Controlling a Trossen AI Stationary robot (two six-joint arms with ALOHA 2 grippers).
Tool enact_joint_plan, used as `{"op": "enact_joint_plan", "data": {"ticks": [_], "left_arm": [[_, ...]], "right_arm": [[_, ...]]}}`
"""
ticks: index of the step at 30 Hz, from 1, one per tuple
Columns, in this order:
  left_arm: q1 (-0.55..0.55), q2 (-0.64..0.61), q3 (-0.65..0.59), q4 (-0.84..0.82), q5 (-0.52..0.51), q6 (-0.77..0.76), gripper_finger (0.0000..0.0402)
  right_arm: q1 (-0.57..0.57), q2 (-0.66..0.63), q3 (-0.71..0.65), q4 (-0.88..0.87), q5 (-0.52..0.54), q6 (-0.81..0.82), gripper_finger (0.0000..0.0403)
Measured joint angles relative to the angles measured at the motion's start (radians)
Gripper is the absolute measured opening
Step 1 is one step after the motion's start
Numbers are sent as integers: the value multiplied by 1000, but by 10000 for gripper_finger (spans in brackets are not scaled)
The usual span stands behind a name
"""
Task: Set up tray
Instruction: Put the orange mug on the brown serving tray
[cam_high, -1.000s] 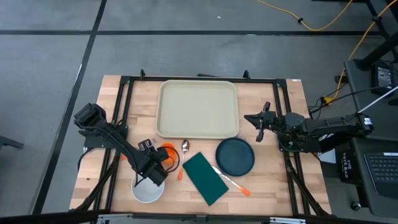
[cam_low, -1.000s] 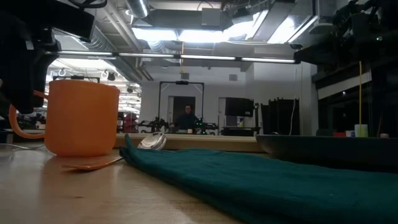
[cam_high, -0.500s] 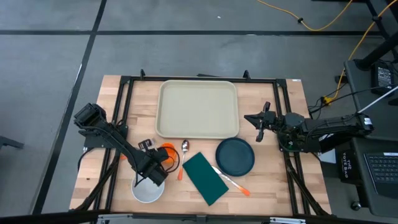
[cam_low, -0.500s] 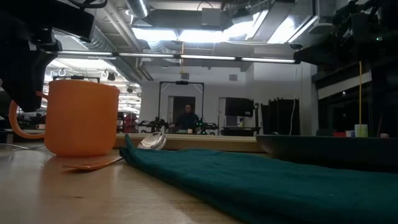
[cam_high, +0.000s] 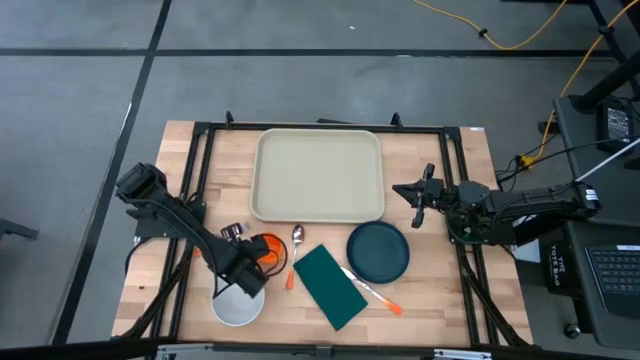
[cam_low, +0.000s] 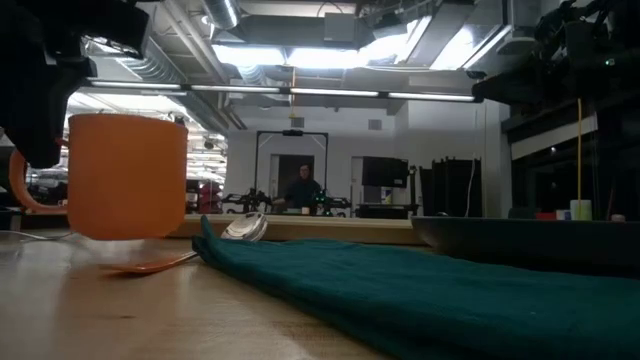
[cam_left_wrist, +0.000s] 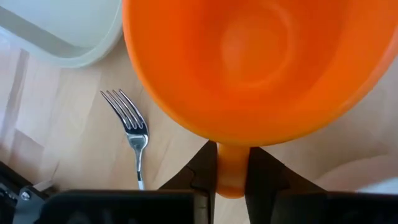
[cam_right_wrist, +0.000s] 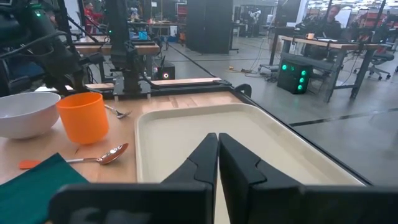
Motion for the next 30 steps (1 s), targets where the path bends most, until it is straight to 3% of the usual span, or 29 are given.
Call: {"op": "enact_joint_plan", "data": {"ticks": [16,30], "left_arm": [[30,-198,0,0,-8,32,39],[201,-286,1,2,-24,270,39]], "right_arm": [[0,0,0,0,0,0,20],[0,0,0,0,0,0,20]]}}
